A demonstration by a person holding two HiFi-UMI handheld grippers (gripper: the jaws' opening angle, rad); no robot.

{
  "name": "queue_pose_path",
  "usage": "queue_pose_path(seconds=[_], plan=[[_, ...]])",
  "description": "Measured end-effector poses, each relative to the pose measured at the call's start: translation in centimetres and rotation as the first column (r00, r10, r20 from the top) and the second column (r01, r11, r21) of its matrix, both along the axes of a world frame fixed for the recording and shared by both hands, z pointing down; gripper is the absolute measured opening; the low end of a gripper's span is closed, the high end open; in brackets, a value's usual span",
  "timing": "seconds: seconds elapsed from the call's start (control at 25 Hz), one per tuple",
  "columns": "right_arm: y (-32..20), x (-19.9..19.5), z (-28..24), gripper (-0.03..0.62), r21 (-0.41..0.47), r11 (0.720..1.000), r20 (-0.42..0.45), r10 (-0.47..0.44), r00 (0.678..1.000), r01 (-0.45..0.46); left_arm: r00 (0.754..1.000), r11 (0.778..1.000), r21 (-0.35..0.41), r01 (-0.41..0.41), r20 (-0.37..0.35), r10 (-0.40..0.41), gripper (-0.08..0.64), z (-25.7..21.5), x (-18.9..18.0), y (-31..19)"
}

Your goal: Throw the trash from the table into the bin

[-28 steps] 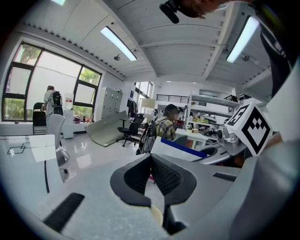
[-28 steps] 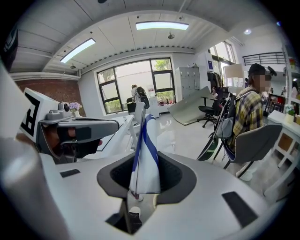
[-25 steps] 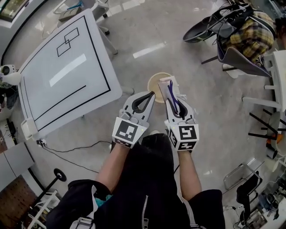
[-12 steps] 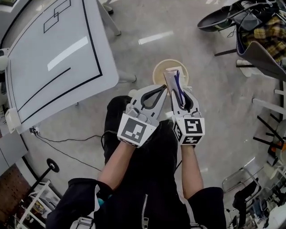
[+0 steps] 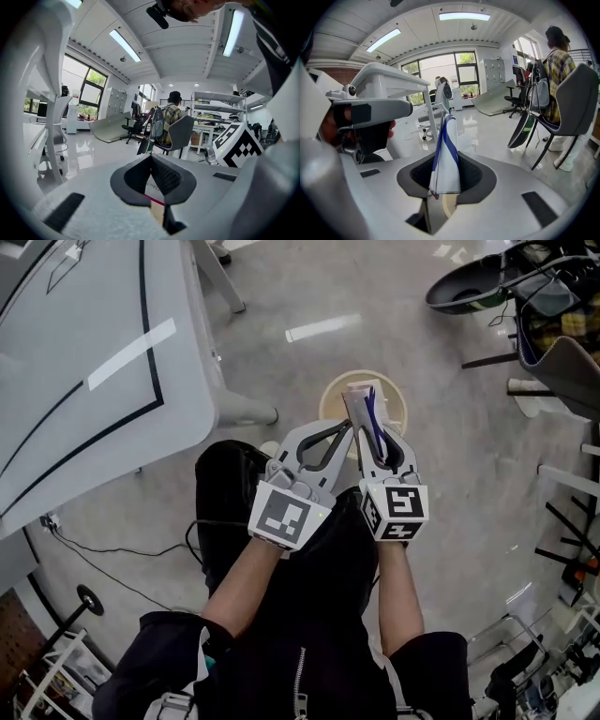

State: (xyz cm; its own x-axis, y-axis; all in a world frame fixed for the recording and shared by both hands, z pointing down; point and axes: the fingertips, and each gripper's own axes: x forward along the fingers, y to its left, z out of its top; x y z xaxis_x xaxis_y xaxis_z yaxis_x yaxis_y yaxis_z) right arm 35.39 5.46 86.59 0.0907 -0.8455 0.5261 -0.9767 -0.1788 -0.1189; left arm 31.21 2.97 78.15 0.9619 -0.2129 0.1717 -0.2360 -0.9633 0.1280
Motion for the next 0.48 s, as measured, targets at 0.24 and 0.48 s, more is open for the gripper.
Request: queue_pose_path(seconds=[0.24,0.48], plan=[[-0.9,1.0,7.7,0.098,0.011,1.000,-0.018,0.015,1.000,-0.015,1.000,1.000,-0.001,0.026,-0.007,-0.026,0.006,7.4,0.0,-1.0],[-1.3,2.9,14.1,0.100,-0.008,1.000,-0.028,0.016,0.999,-0.017,0.999,0.999,-0.007,0.047,0.001,-0.047,0.006,12.0,0.1,-1.2]])
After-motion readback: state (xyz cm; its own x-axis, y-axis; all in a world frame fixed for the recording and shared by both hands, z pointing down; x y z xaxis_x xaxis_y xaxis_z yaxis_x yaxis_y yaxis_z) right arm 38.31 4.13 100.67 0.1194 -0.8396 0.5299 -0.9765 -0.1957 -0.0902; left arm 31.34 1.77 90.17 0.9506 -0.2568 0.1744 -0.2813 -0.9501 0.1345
